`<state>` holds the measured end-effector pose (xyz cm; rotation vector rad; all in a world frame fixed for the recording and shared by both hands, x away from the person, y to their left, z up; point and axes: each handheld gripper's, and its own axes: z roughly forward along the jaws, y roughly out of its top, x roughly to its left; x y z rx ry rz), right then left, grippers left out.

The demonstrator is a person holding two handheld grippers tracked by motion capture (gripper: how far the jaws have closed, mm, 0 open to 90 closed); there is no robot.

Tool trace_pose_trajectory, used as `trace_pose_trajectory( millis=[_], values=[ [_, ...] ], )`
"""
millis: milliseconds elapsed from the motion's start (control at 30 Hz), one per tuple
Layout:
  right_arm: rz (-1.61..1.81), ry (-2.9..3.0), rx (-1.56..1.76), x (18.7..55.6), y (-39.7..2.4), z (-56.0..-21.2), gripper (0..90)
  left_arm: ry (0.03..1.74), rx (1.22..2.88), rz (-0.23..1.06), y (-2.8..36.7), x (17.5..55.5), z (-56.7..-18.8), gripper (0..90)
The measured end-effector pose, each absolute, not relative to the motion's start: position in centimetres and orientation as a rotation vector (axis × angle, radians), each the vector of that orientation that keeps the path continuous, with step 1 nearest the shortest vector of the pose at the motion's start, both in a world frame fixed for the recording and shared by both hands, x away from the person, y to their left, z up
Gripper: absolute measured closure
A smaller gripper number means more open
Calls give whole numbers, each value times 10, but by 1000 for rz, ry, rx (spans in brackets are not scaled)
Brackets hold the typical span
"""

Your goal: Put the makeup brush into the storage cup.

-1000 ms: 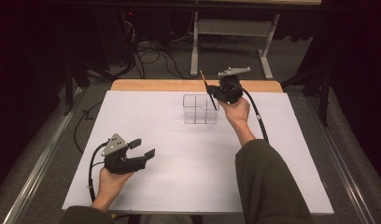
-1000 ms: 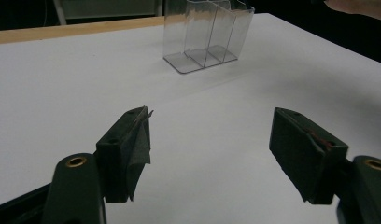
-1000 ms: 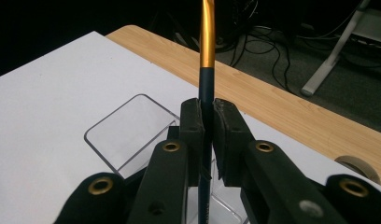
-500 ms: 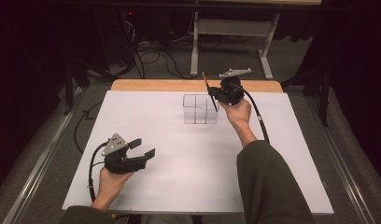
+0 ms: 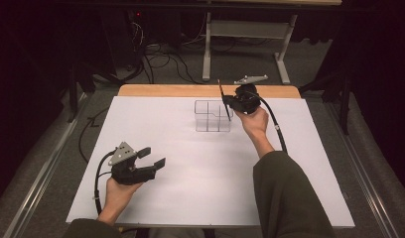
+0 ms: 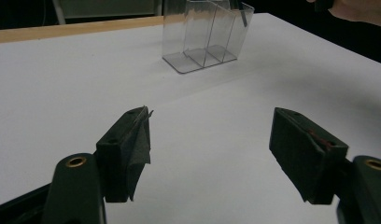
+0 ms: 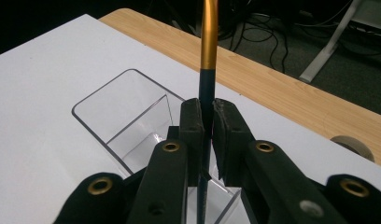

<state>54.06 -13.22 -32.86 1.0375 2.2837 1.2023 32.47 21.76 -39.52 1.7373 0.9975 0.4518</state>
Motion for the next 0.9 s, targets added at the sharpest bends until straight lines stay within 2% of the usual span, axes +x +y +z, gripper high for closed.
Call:
trace_pose_trajectory(
  millis=[633,667,733,900],
  values=[
    [1161,2323,1022,538,-126,-334,839,998,1737,455,218,324,-395,293],
    [1158,2326,1028,538,-126,-335,831,998,1737,455,218,324,-395,293],
    [1155,2334,1040,539,-126,-335,753,997,1738,455,218,324,-395,293],
    [1163,2334,1053,537,-129,-334,689,999,1736,455,218,325,-395,293]
  ],
)
